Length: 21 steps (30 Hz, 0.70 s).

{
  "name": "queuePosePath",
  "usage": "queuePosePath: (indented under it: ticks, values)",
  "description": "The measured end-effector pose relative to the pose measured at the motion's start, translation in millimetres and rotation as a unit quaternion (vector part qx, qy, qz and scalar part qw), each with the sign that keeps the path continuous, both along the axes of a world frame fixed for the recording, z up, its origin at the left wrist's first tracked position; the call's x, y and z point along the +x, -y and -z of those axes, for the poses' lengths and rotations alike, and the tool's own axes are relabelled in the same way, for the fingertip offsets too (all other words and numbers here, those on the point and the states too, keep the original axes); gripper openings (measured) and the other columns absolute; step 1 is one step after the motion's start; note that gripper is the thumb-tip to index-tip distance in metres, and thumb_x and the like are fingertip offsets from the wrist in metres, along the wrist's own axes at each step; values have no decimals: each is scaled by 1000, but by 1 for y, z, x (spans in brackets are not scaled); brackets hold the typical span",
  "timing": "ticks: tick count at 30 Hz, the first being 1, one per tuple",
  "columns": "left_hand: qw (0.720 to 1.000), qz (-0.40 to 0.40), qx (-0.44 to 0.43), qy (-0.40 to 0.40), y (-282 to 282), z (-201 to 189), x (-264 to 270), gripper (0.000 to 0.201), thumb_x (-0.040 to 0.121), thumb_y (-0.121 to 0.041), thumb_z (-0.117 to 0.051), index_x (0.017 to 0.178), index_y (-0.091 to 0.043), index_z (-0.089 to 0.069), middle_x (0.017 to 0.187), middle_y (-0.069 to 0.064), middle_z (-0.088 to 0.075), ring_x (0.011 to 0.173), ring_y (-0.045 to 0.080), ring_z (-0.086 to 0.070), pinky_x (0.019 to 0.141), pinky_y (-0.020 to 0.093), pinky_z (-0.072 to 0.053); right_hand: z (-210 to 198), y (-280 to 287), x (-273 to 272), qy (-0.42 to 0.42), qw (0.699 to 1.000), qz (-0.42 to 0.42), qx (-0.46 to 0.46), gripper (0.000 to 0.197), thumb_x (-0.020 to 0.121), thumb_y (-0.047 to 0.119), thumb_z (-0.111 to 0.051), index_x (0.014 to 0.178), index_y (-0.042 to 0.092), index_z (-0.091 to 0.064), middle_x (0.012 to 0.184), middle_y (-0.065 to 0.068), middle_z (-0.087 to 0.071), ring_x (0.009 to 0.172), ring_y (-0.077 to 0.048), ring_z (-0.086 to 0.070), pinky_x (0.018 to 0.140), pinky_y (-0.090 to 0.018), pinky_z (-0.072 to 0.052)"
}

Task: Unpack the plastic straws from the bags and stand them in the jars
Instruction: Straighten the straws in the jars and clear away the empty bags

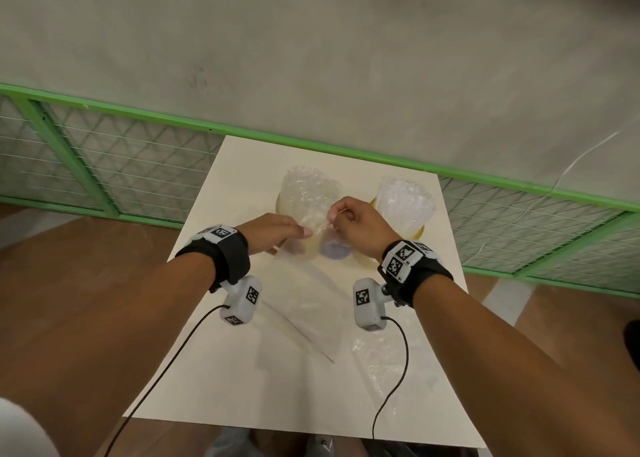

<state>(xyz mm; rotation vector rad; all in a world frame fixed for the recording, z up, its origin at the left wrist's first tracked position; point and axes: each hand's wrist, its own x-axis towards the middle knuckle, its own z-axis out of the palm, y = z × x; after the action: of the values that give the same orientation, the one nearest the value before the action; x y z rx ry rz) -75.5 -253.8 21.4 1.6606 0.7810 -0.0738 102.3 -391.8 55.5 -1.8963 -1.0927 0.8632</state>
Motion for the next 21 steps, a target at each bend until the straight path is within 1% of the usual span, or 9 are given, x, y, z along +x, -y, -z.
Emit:
queuePosePath:
  ticks: [3, 6, 8, 12, 14, 16, 17, 19, 21]
  values:
    - [990, 78, 78, -85, -2, 12, -16, 32, 79, -48, -78, 98, -24, -73, 98, -7, -75, 97, 11, -67, 88, 29, -48, 6, 9, 12, -5, 998, 58, -8, 17, 102, 2, -41, 103, 10, -56, 86, -1, -67, 71, -9, -69, 60, -18, -50]
    - [966, 142, 161, -145, -5, 22, -31, 5, 83, -24, -75, 83, -27, -72, 85, -11, -71, 90, 13, -64, 83, 24, -47, 14, 22, 21, -3, 996, 81, -34, 20, 94, 6, -44, 107, 18, -53, 90, -5, -67, 82, -24, -65, 66, -35, -53]
    - [957, 153, 184, -162, -8, 28, -37, 11, 88, -23, -68, 81, -31, -71, 86, -12, -68, 91, 14, -62, 87, 27, -47, 17, 30, 21, -15, 994, 89, -58, 18, 95, 7, -43, 105, 20, -51, 92, -9, -64, 77, -23, -64, 72, -46, -55]
    - [960, 132, 185, -166, -4, 33, -38, 12, 97, -24, -49, 90, -23, -59, 106, 1, -65, 101, 27, -61, 91, 36, -46, 22, 41, 17, -57, 986, 137, -80, 10, 103, 13, -40, 102, 15, -50, 86, -1, -64, 68, -17, -70, 68, -41, -60]
    - [976, 91, 146, -132, -1, 34, -38, 12, 99, -24, -47, 95, -18, -57, 98, 5, -70, 88, 27, -68, 74, 29, -51, 24, 45, 16, -77, 983, 145, -86, 14, 103, 26, -45, 107, 16, -55, 92, 3, -69, 79, -19, -75, 77, -46, -64]
    - [984, 56, 128, -107, -1, 35, -39, 11, 97, -26, -58, 99, -15, -61, 87, 8, -69, 69, 20, -67, 54, 19, -47, 27, 47, 18, -71, 985, 132, -82, 20, 104, 33, -47, 110, 19, -60, 102, 0, -70, 86, -19, -76, 81, -48, -63]
    - [984, 45, 139, -97, -3, 35, -41, 14, 93, -29, -65, 98, -16, -64, 84, 9, -70, 65, 17, -66, 53, 19, -46, 29, 48, 21, -69, 986, 133, -75, 20, 105, 34, -47, 107, 21, -61, 101, -1, -69, 86, -20, -76, 81, -49, -63]
    - [982, 40, 162, -89, -14, 36, -48, 21, 83, -35, -77, 91, -18, -68, 84, 7, -73, 65, 16, -69, 64, 27, -53, 32, 52, 29, -68, 982, 164, -71, 19, 104, 33, -47, 99, 24, -63, 96, -3, -69, 88, -24, -75, 78, -52, -63]
    - [983, 41, 152, -100, -20, 34, -56, 9, 79, -22, -75, 84, -16, -71, 85, 10, -75, 70, 20, -71, 70, 32, -56, 38, 57, 38, -82, 971, 207, -85, 18, 101, 31, -50, 95, 23, -65, 96, -7, -70, 95, -29, -74, 73, -52, -64]
